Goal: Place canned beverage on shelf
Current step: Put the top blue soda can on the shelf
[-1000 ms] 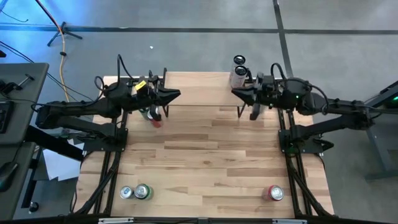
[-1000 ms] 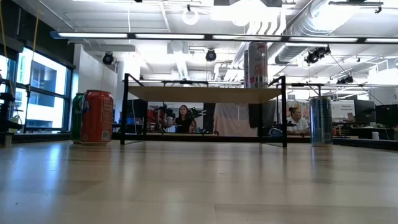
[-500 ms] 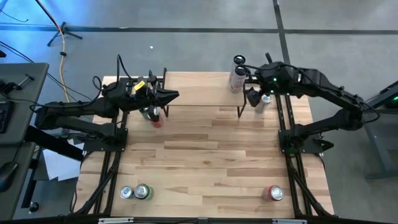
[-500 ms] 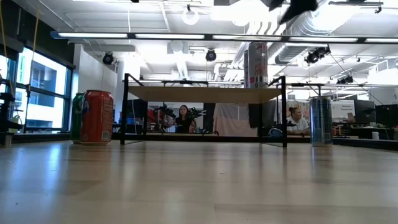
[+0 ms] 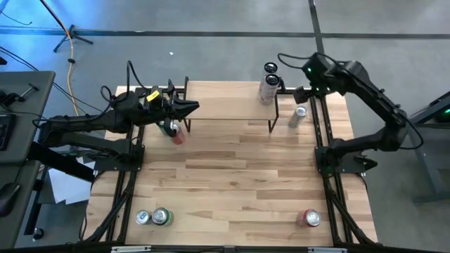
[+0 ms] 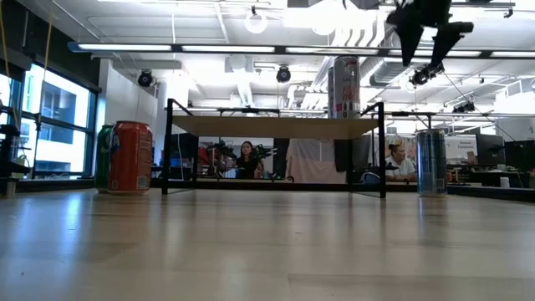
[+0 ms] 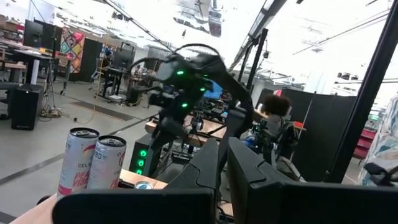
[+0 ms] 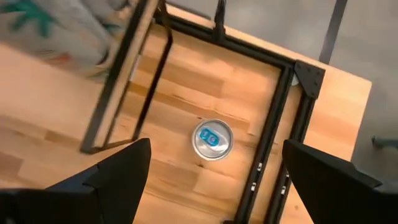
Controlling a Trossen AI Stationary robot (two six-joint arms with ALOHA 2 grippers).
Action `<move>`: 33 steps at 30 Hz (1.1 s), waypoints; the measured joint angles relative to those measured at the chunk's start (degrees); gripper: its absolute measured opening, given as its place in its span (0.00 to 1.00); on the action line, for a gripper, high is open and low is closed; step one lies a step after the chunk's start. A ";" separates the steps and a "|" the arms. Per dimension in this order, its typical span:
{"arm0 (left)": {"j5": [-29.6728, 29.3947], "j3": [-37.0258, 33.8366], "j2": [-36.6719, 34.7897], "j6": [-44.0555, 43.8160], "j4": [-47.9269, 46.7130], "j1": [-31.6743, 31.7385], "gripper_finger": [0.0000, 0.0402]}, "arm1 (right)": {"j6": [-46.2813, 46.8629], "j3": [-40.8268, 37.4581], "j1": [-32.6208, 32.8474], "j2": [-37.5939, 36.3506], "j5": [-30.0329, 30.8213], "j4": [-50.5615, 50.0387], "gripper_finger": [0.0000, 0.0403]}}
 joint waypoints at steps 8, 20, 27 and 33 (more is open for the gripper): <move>-0.09 0.00 0.00 -0.48 0.00 0.00 0.00 | -6.19 -0.02 -8.55 6.15 -1.44 -1.45 0.87; -0.11 0.00 0.00 0.48 0.02 0.00 0.00 | -6.33 -15.68 -13.46 4.27 -12.65 8.14 0.87; -0.11 0.00 0.00 0.52 0.02 0.00 0.00 | -2.66 -22.65 -13.42 4.29 -13.33 15.48 0.87; -0.11 0.00 0.00 0.57 0.02 0.02 0.00 | -2.36 -24.54 -13.42 4.27 -12.10 15.11 0.87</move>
